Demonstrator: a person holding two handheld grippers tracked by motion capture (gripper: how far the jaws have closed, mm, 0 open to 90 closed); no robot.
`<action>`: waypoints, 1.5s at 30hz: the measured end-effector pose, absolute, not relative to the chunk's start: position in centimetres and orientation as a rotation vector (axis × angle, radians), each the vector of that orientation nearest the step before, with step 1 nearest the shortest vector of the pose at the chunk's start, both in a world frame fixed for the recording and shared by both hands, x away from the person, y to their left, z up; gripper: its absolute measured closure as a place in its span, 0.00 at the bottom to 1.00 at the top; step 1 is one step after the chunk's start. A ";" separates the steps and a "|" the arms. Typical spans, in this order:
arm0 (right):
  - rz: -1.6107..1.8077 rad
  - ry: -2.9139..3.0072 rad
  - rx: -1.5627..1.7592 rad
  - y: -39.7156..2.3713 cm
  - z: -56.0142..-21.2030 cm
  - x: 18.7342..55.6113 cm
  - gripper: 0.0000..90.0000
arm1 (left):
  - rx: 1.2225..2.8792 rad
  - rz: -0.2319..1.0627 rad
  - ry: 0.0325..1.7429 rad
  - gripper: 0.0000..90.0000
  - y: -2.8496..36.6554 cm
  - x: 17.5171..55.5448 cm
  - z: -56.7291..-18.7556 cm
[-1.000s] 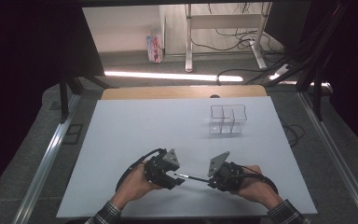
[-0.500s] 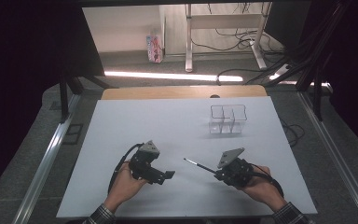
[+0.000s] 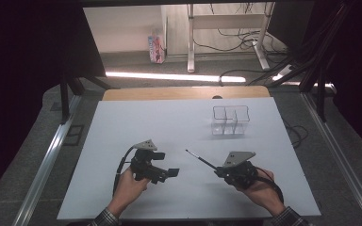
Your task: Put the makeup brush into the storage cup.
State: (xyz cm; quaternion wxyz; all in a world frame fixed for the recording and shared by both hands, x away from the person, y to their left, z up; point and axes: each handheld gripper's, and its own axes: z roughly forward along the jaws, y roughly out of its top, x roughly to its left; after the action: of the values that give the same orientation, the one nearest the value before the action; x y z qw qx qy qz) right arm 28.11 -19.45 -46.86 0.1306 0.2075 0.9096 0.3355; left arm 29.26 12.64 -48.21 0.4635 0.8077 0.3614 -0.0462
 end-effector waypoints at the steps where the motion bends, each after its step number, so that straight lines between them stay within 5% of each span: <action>1: 0.990 2.631 0.594 -19.4 -46.8 28.0 0.93 | 1.990 -0.116 0.879 0.05 12.5 29.3 -48.1; 12: 1.113 2.613 0.566 -17.6 -47.3 27.0 0.93 | 1.890 -0.275 0.878 0.09 11.8 29.7 -47.6; 26: 1.165 2.626 0.445 -16.0 -47.8 26.2 0.92 | 1.776 -0.443 0.891 0.78 12.4 29.9 -48.1; 31: 1.138 2.657 0.461 -16.0 -48.1 26.4 0.92 | 1.698 -0.559 0.845 0.92 12.5 30.2 -48.5; 37: 1.095 2.689 0.454 -15.7 -48.3 26.4 0.91 | 1.750 -0.512 0.817 0.93 12.2 29.9 -48.0; 45: 1.126 2.712 0.569 -15.9 -47.9 27.1 0.47 | 1.811 -0.433 0.821 0.93 12.1 29.6 -47.4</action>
State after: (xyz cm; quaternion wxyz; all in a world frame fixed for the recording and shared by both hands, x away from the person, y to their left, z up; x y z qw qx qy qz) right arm 27.06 -15.92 -47.94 0.0754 0.1896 0.9041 0.3754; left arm 29.61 12.10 -47.42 0.5257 0.7571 0.3431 -0.1810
